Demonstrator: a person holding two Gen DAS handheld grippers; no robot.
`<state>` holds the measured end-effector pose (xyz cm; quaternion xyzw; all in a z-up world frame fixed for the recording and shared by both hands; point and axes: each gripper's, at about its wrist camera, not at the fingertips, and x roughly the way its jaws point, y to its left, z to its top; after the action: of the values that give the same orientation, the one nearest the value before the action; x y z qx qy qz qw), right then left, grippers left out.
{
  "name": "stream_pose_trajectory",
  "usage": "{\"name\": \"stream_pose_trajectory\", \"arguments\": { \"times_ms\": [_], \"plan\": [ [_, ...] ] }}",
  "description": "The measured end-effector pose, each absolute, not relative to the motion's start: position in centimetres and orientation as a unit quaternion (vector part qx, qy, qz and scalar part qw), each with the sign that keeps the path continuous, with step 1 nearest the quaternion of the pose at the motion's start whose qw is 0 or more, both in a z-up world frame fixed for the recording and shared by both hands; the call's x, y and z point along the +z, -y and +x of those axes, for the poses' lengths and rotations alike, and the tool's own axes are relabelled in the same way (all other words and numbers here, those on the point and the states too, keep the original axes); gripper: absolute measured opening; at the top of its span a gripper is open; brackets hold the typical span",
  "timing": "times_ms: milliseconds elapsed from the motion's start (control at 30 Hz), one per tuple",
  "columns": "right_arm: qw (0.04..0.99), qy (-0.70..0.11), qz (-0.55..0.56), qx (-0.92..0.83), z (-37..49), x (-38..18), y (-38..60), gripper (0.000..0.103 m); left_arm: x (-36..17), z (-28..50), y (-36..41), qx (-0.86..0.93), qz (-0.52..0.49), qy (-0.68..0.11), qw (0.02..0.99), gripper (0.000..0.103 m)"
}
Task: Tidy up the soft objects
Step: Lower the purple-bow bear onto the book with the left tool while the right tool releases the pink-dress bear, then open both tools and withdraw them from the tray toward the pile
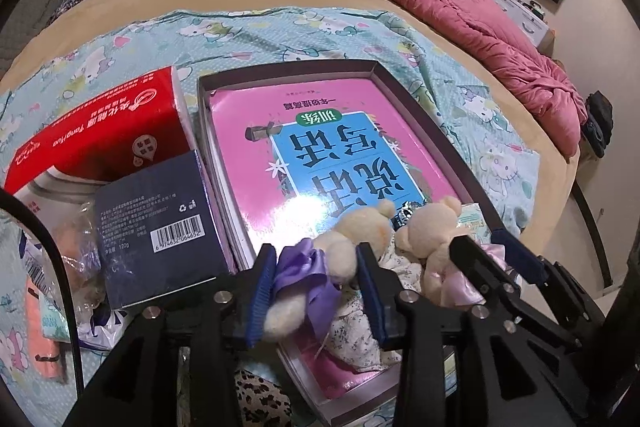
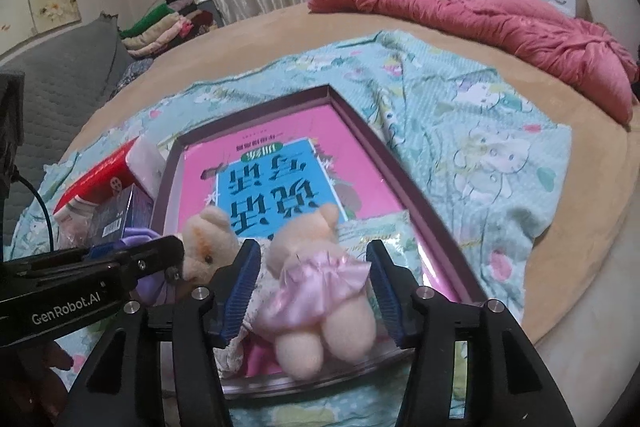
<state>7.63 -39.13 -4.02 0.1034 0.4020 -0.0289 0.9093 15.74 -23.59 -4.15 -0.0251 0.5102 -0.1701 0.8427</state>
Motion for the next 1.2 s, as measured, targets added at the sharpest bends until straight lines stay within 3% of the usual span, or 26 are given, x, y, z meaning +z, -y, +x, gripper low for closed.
{"name": "stream_pose_trajectory", "arguments": {
  "times_ms": [433, 767, 1200],
  "plan": [
    [0.927, -0.357, 0.105, -0.047, 6.7, -2.5, 40.2, 0.069, -3.2, 14.6, 23.1, -0.172, -0.018, -0.502, 0.848, 0.061],
    [0.946, -0.296, 0.118, -0.063, 5.2, 0.1, 40.7, 0.076, 0.5, 12.6, 21.6, -0.182, -0.003, -0.462, 0.868, 0.076],
    [0.948, -0.304, 0.096, -0.012, 4.7, 3.0, 35.8, 0.078, 6.0, 8.9, 15.7, -0.132, 0.005, -0.403, 0.906, 0.083]
  ]
}}
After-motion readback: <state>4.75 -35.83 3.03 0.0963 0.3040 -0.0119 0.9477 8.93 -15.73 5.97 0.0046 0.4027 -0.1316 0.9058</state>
